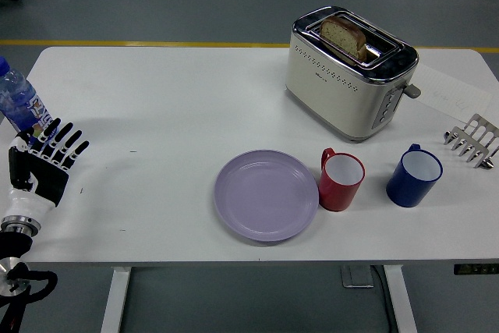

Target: Push plate across desktop

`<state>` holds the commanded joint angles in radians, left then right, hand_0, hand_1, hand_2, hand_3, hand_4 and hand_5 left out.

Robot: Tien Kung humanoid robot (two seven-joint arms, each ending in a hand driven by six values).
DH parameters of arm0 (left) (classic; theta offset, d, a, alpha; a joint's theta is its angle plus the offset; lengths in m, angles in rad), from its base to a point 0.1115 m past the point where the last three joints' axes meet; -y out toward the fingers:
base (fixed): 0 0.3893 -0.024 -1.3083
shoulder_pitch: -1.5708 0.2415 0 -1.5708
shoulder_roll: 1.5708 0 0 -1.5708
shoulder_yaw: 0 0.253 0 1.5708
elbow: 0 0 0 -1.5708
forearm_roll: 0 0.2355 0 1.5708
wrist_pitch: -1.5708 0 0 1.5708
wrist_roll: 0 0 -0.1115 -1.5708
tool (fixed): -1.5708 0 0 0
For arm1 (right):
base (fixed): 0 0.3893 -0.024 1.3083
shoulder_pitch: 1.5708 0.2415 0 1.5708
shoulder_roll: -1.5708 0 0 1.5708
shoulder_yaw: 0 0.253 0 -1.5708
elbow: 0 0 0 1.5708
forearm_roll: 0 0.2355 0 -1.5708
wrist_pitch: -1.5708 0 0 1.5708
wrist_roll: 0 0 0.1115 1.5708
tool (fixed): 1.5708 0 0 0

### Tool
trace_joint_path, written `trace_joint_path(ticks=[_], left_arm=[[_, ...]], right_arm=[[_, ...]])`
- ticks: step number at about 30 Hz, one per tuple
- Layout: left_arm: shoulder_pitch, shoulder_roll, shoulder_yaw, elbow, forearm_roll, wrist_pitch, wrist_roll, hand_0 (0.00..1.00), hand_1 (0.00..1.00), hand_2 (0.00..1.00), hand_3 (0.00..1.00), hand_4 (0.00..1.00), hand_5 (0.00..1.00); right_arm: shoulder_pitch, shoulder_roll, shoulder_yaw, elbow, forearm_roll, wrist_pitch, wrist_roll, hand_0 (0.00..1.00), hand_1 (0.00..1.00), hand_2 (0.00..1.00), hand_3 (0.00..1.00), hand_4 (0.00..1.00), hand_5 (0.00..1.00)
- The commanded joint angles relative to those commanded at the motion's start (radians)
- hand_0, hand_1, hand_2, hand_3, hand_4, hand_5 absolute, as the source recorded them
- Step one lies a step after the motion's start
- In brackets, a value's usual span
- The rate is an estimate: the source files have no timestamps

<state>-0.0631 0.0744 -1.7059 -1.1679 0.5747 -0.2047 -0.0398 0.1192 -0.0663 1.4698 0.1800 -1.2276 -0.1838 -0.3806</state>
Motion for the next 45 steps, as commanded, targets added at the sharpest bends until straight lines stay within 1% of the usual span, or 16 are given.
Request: trace_joint_path(ticks=[1, 4, 5, 9, 16, 17, 25, 29, 35, 45], left_arm=[[0.004, -0.004, -0.027, 0.001, -0.009, -0.002, 0.017, 0.529, 0.658, 0.671, 0.661, 0.486, 0.979], [0.006, -0.004, -0.067, 0.002, -0.018, -0.002, 0.035, 0.529, 0.658, 0.671, 0.661, 0.486, 0.979], [0.006, -0.004, -0.079, 0.001, -0.017, -0.003, 0.039, 0.529, 0.653, 0.673, 0.679, 0.501, 0.994], [0.000, -0.002, -0.106, -0.001, -0.025, -0.006, 0.045, 0.529, 0.653, 0.673, 0.679, 0.501, 0.994], [-0.006, -0.007, -0.105, 0.007, -0.044, -0.004, 0.046, 0.535, 0.656, 0.673, 0.676, 0.497, 0.989], [-0.007, -0.007, -0.102, 0.009, -0.046, -0.004, 0.045, 0.539, 0.657, 0.674, 0.683, 0.515, 0.998], [-0.013, -0.009, -0.087, 0.017, -0.052, -0.004, 0.044, 0.541, 0.658, 0.674, 0.688, 0.524, 0.998], [-0.019, -0.011, -0.081, 0.023, -0.056, 0.003, 0.044, 0.542, 0.657, 0.671, 0.692, 0.535, 0.998], [-0.019, -0.013, -0.087, 0.027, -0.060, 0.010, 0.042, 0.544, 0.657, 0.669, 0.693, 0.534, 0.998], [-0.017, -0.014, -0.098, 0.026, -0.057, 0.009, 0.042, 0.548, 0.657, 0.667, 0.694, 0.537, 0.998]], right_arm=[[0.000, 0.000, -0.001, 0.000, 0.001, 0.000, 0.001, 0.518, 0.483, 0.597, 0.545, 0.209, 0.250], [0.001, 0.000, -0.004, 0.000, 0.007, 0.000, 0.001, 0.518, 0.483, 0.597, 0.545, 0.209, 0.250], [0.001, 0.000, -0.005, 0.000, 0.010, -0.001, 0.002, 0.518, 0.483, 0.597, 0.545, 0.208, 0.249], [0.002, 0.001, -0.008, 0.000, 0.020, -0.001, 0.003, 0.518, 0.483, 0.597, 0.545, 0.208, 0.249], [0.005, 0.003, -0.016, 0.000, 0.036, -0.003, 0.004, 0.518, 0.483, 0.597, 0.545, 0.207, 0.248], [0.006, 0.003, -0.018, 0.000, 0.039, -0.003, 0.004, 0.518, 0.482, 0.597, 0.545, 0.207, 0.247], [0.011, 0.003, -0.023, 0.000, 0.049, -0.006, 0.005, 0.518, 0.483, 0.597, 0.545, 0.207, 0.247], [0.015, 0.002, -0.026, 0.000, 0.052, -0.008, 0.006, 0.517, 0.483, 0.597, 0.545, 0.208, 0.248], [0.017, 0.002, -0.027, 0.000, 0.049, -0.010, 0.005, 0.517, 0.483, 0.597, 0.545, 0.208, 0.249], [0.018, 0.003, -0.024, 0.000, 0.045, -0.009, 0.003, 0.517, 0.483, 0.597, 0.544, 0.207, 0.248]])
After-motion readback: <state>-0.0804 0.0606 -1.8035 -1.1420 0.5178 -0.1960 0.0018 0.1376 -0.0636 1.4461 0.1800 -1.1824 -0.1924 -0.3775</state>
